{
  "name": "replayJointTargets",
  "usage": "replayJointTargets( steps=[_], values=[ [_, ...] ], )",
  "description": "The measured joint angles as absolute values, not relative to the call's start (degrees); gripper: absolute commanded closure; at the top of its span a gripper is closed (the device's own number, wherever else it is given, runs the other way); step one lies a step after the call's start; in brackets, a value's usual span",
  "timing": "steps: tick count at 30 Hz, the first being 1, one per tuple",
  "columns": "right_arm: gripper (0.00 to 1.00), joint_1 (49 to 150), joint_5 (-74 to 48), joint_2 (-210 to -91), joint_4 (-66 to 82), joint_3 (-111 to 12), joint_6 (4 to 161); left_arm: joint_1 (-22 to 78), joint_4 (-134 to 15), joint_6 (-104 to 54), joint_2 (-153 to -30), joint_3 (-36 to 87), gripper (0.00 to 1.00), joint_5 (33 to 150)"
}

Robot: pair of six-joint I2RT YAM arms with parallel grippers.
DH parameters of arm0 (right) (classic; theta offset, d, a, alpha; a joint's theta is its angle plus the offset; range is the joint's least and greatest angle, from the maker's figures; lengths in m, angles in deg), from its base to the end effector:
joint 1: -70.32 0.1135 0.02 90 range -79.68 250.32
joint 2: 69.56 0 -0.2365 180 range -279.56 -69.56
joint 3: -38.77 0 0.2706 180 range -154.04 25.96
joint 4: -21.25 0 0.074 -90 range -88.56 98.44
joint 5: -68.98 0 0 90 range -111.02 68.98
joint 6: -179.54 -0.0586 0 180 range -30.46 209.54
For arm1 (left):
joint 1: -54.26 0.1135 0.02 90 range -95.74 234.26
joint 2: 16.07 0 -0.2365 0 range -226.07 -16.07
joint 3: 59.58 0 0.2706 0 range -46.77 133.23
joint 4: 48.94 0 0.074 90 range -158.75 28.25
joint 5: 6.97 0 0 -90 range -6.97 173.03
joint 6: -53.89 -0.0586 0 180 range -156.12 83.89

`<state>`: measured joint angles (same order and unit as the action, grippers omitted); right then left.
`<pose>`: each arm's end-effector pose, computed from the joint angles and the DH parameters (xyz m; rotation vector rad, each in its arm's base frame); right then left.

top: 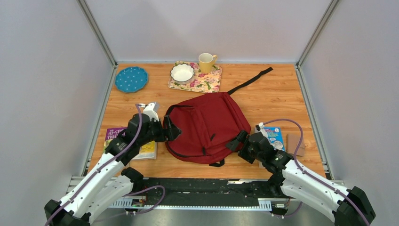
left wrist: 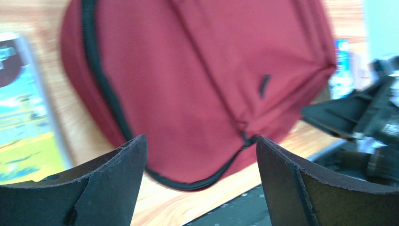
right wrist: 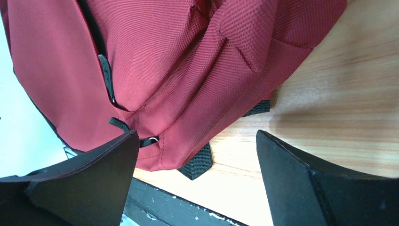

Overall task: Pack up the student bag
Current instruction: Adjust the student bag at the center of the board.

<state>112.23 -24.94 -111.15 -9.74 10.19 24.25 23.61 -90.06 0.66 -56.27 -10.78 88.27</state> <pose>0.1530 0.1320 0.1176 0.5412 2.4366 0.8020 0.1853 -0.1160 0.2355 -0.0634 2.2393 -0.7668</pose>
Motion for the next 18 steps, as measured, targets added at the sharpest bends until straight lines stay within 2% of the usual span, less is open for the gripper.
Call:
replayJointTargets(
  steps=[7, 11, 15, 18],
  values=[
    [0.03, 112.23, -25.31, -108.81, -10.81, 10.19, 24.33, 22.16, -81.25, 5.14, -63.33, -9.91, 0.09, 98.50],
    [0.03, 112.23, -25.46, -108.35, -11.20, 10.19, 24.33, 12.13, -79.13, 3.74, -71.11, -6.48, 0.09, 97.49],
    [0.03, 112.23, -25.49, -107.69, -11.90, 10.19, 24.36, 3.65, -79.83, 0.92, -79.48, -0.07, 0.10, 91.74],
    [0.03, 112.23, -25.53, -106.67, -12.27, 10.19, 24.38, 0.88, -80.21, -0.15, -84.53, 1.63, 0.23, 87.90]
  ],
)
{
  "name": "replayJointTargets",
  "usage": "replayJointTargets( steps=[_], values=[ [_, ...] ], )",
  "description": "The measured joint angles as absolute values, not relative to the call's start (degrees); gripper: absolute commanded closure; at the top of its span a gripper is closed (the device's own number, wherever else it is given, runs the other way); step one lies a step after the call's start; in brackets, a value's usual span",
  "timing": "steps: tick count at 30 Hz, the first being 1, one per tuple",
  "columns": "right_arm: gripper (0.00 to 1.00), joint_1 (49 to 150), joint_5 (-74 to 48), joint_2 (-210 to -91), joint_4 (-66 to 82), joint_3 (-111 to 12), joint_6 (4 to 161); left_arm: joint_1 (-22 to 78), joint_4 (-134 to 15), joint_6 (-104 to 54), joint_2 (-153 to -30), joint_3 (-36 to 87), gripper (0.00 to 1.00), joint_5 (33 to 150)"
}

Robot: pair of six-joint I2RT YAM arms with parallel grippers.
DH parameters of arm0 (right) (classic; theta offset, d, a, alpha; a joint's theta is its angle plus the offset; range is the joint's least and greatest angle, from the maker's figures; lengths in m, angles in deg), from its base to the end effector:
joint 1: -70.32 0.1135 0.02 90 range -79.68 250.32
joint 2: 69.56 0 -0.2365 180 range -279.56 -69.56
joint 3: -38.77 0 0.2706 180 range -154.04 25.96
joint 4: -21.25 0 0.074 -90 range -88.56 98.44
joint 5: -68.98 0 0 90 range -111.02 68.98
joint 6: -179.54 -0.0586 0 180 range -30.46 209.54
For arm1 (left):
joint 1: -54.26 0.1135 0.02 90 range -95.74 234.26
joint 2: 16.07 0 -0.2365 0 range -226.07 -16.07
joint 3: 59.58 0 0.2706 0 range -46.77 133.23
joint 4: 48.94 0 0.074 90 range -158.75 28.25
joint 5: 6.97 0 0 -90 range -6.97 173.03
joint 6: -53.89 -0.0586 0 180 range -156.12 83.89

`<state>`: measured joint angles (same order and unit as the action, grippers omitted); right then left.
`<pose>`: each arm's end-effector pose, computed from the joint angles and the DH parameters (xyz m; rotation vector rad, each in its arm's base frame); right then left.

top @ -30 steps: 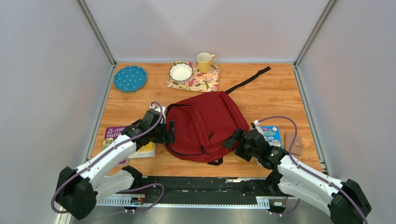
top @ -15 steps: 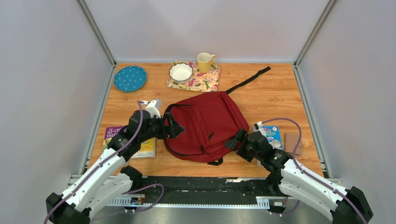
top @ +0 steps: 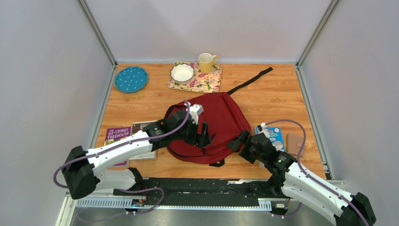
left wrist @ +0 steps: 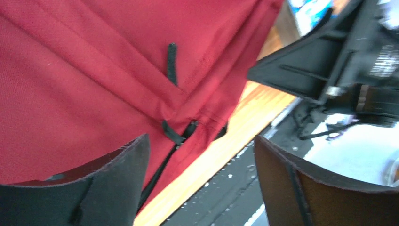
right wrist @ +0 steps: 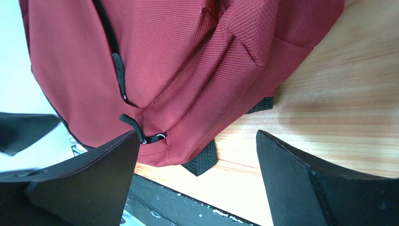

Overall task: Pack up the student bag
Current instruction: Unzip the student bag at the center of the board.

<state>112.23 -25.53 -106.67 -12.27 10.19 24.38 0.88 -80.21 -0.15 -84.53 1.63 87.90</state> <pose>0.1499 0.1284 0.1274 0.5379 2.4011 0.8223 0.1781 -0.2479 0.2169 0.4140 2.3757 -0.8901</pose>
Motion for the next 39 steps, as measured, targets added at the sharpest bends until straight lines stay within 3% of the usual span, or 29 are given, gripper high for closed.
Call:
replayJointTargets(
  steps=[7, 17, 23, 29, 37, 39],
  values=[
    [0.04, 112.23, -25.70, -104.07, -13.65, 10.19, 24.38, -2.01, -82.52, -1.79, -92.47, 1.63, 0.36, 82.70],
    [0.05, 112.23, -25.92, -103.63, -14.98, 10.19, 24.38, -2.25, -80.64, -1.00, -98.87, 0.47, 0.36, 83.18],
    [0.05, 112.23, -25.92, -103.56, -15.09, 10.19, 24.38, -2.27, -76.86, -0.15, -99.13, -1.86, 0.42, 85.14],
    [0.05, 112.23, -25.92, -103.56, -15.27, 10.19, 24.38, -2.29, -72.56, 1.25, -100.58, -2.67, 0.60, 87.72],
    [0.08, 112.23, -25.90, -103.54, -15.31, 10.19, 24.38, -2.29, -69.67, 3.17, -101.14, -4.31, 0.96, 89.21],
    [0.08, 112.23, -25.88, -103.54, -15.29, 10.19, 24.36, -2.29, -69.52, 3.57, -101.14, -4.31, 1.00, 89.14]
  ],
)
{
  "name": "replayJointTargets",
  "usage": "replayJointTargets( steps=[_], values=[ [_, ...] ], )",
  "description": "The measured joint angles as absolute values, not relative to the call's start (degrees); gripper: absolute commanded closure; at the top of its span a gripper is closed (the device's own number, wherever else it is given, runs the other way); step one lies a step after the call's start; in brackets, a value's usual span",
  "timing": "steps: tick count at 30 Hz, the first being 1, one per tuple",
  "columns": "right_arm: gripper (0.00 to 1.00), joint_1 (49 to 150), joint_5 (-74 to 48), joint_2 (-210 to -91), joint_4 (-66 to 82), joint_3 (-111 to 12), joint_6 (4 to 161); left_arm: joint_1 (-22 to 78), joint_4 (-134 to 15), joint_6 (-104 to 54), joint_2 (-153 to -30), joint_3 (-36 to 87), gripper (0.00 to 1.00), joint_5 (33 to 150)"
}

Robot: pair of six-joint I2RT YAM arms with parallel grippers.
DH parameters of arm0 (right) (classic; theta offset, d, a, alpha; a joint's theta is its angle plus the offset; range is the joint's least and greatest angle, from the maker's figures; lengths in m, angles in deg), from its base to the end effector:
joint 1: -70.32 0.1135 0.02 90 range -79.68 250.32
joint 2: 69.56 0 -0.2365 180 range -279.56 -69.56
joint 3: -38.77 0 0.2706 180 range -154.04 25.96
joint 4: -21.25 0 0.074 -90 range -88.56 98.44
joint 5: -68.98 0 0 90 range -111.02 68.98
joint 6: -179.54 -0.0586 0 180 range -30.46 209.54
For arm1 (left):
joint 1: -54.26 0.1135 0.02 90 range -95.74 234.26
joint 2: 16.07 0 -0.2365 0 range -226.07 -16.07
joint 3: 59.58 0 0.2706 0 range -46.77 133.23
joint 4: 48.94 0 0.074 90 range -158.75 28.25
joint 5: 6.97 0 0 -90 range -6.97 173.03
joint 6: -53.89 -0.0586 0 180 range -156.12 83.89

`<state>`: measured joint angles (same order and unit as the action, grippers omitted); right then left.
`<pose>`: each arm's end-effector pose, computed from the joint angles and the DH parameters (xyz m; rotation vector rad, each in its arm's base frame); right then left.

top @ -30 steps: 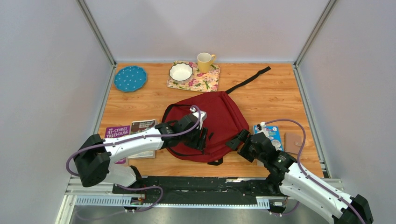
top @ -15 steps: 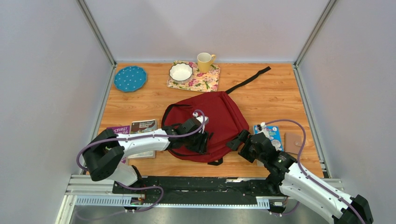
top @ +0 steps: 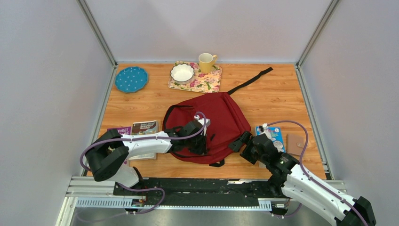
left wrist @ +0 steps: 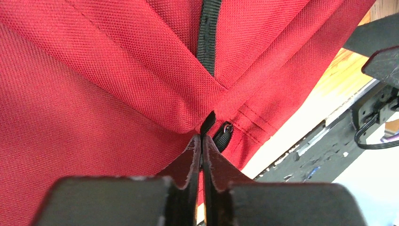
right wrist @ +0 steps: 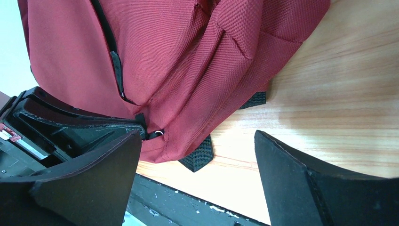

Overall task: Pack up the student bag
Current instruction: Unzip the student bag at the center of the board.

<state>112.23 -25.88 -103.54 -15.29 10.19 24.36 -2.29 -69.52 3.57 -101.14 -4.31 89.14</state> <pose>0.1460 0.1244 0.1317 0.5407 2.3957 0.8187 0.1705 -0.2695 0.1128 0.4379 2.6063 -0.8028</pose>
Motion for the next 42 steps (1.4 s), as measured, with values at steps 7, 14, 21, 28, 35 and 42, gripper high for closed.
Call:
replayJointTargets(
  steps=[7, 14, 21, 28, 35, 42],
  values=[
    [0.16, 112.23, -24.98, -104.66, -14.37, 10.21, 22.91, -2.29, -69.04, 3.72, -101.14, -4.51, 1.00, 89.25],
    [0.51, 111.07, -25.88, -113.09, -11.77, 10.14, 21.65, -2.29, -68.56, 3.48, -100.23, -4.51, 1.00, 90.74],
    [1.00, 104.03, -25.00, -120.92, -9.10, 7.39, 25.38, -2.29, -68.64, 2.80, -96.69, -4.73, 1.00, 91.61],
    [1.00, 97.91, -24.11, -123.67, -10.68, 0.22, 33.47, -2.29, -70.13, 2.06, -91.22, -8.86, 1.00, 91.57],
    [1.00, 96.47, -22.60, -129.53, -11.95, -3.84, 43.46, -3.61, -70.68, 2.45, -82.65, -16.97, 1.00, 91.35],
    [1.00, 96.56, -17.35, -123.37, -13.39, -2.10, 48.31, -7.45, -71.57, 2.80, -78.06, -19.92, 1.00, 91.00]
  ],
)
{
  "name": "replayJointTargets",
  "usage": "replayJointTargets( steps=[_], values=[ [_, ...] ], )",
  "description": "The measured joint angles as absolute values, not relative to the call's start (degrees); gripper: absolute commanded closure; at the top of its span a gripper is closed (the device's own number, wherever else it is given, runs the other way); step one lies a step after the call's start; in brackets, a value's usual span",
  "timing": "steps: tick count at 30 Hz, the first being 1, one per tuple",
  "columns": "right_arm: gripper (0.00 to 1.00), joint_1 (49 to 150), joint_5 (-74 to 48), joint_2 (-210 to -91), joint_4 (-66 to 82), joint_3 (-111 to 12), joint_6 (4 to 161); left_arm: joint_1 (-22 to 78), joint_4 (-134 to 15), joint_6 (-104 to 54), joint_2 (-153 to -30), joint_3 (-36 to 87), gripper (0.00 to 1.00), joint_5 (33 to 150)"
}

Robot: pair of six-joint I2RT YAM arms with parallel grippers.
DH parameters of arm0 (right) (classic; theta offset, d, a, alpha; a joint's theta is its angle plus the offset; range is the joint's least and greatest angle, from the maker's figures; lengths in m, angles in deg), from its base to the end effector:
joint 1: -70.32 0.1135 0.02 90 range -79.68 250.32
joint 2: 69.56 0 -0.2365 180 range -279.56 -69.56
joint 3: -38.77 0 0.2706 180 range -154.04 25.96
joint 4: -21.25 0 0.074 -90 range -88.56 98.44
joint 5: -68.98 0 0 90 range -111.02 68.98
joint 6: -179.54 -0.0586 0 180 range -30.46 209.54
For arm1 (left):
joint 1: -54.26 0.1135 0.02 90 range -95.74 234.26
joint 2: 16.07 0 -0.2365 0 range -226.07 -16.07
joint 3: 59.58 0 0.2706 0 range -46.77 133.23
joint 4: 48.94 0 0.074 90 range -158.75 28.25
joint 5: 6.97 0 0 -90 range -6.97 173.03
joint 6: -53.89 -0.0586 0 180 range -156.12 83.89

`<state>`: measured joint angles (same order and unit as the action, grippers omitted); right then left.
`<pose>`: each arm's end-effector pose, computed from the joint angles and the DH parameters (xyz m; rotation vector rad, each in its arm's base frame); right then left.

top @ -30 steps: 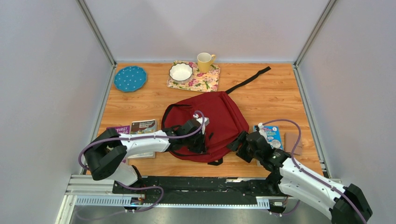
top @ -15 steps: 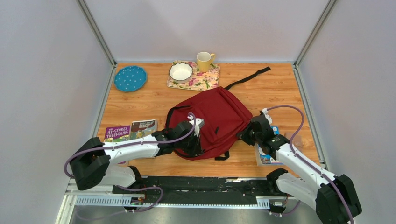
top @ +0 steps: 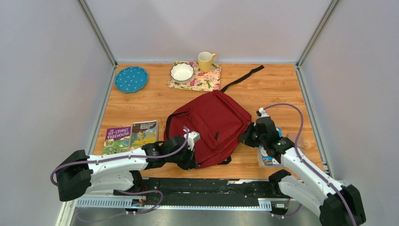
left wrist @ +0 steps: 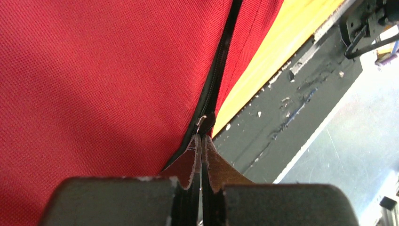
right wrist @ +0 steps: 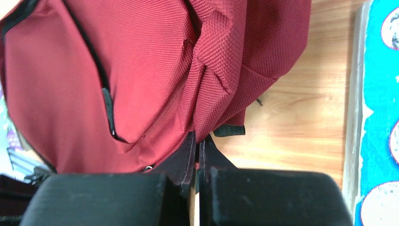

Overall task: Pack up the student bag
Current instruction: Unzip the student bag at the center of the board.

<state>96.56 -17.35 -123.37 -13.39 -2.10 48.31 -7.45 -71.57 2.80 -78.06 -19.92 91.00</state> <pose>0.2077 0.1066 0.1460 0.2945 2.4759 0.6037 0.1126 -0.2263 0.1262 0.5838 2.5177 -0.9392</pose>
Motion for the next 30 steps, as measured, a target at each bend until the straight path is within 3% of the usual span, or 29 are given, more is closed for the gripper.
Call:
replayJointTargets(
  steps=[4, 7, 16, 25, 26, 28, 29, 30],
  values=[
    [1.00, 96.56, -14.49, -116.02, -14.31, 0.88, 50.21, -9.07, -72.64, 2.56, -77.80, -19.74, 1.00, 91.61],
    [1.00, 96.54, -14.51, -116.85, -14.90, 0.57, 52.46, -9.92, -73.25, 2.01, -78.96, -18.45, 1.00, 91.96],
    [1.00, 95.97, -16.48, -142.80, -16.08, -15.47, 57.62, -12.48, -73.01, 2.58, -87.22, -11.81, 1.00, 90.35],
    [0.99, 91.86, -18.93, -153.33, -15.90, -21.90, 59.15, -12.52, -71.57, 3.98, -91.59, -8.29, 1.00, 87.44],
    [0.81, 91.40, -18.86, -155.04, -15.99, -23.41, 59.76, -12.52, -71.31, 4.05, -91.92, -8.01, 1.00, 87.48],
    [0.54, 90.77, -17.90, -156.81, -16.01, -25.20, 60.33, -12.52, -70.78, 4.11, -92.29, -7.90, 1.00, 87.53],
    [0.31, 90.51, -17.35, -157.05, -15.77, -25.61, 60.59, -12.52, -70.78, 4.18, -92.34, -7.90, 1.00, 87.50],
    [0.16, 90.35, -16.87, -156.94, -15.64, -25.64, 60.33, -12.52, -70.83, 4.29, -92.36, -7.90, 1.00, 87.46]
  ],
)
